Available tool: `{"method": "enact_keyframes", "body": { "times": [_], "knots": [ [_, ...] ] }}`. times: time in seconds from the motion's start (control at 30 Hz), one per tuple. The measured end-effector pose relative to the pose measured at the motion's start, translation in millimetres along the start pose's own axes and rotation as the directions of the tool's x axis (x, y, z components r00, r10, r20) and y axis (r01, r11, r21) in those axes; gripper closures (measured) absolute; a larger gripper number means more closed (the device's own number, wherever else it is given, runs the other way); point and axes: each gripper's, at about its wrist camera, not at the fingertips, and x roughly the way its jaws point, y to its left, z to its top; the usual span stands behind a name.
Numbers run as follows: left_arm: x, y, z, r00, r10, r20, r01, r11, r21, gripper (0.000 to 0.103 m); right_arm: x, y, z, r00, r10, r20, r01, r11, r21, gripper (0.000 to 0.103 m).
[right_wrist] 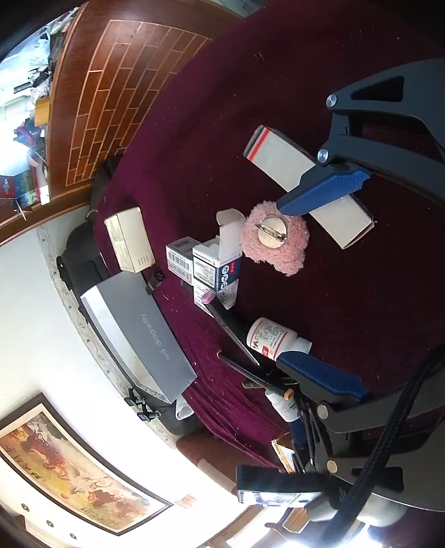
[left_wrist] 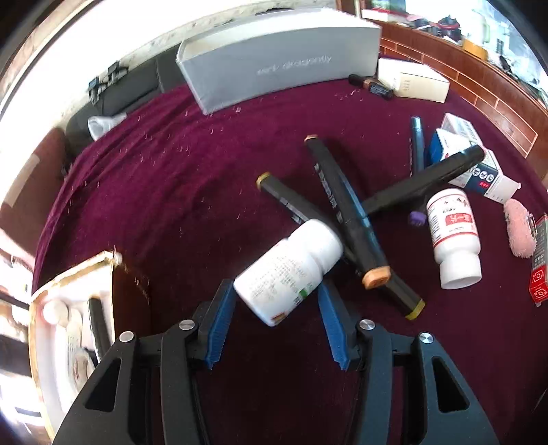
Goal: Organize objects
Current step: 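Return the left gripper to the table and grasp the white pill bottle, then grasp the white pill bottle with red label using the right gripper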
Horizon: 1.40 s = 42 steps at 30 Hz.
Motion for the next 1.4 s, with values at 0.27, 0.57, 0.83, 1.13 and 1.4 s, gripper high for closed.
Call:
{"method": "enact_keyframes", "body": {
  "times": [0.27, 0.57, 0.83, 1.13, 1.4],
  "knots": [
    [-13.3, 1.0, -10.3, 0.996, -0.092, 0.006, 0.092, 0.996, 0.013, 0.061, 3.2, -3.4, -0.8, 1.0, 0.002, -0.006, -0.002, 1.0, 0.011, 0.021],
    [-49.0, -2.1, -32.2, 0.98, -0.193, 0.042, 0.195, 0.98, -0.034, 0.061, -2.9, 6.1, 2.1, 1.0, -0.014, 0.001, 0.014, 1.0, -0.011, 0.021],
    [-83.9, 19.9, -51.8, 0.96, -0.258, 0.105, 0.269, 0.957, -0.108, 0.061, 30.0, 44.4, 23.3, 0.983, 0.08, -0.167, -0.078, 0.997, 0.015, 0.022],
    [-102.8, 67.3, -84.0, 0.96, -0.243, 0.136, 0.267, 0.944, -0.196, 0.061, 101.0, 71.8, 24.1, 0.949, -0.063, -0.308, 0.07, 0.997, 0.013, 0.037],
    [-108.4, 95.8, -104.6, 0.956, -0.243, 0.164, 0.278, 0.929, -0.243, 0.061, 110.5, 80.4, 14.9, 0.93, -0.171, -0.324, 0.171, 0.985, -0.031, 0.07]
  ]
}}
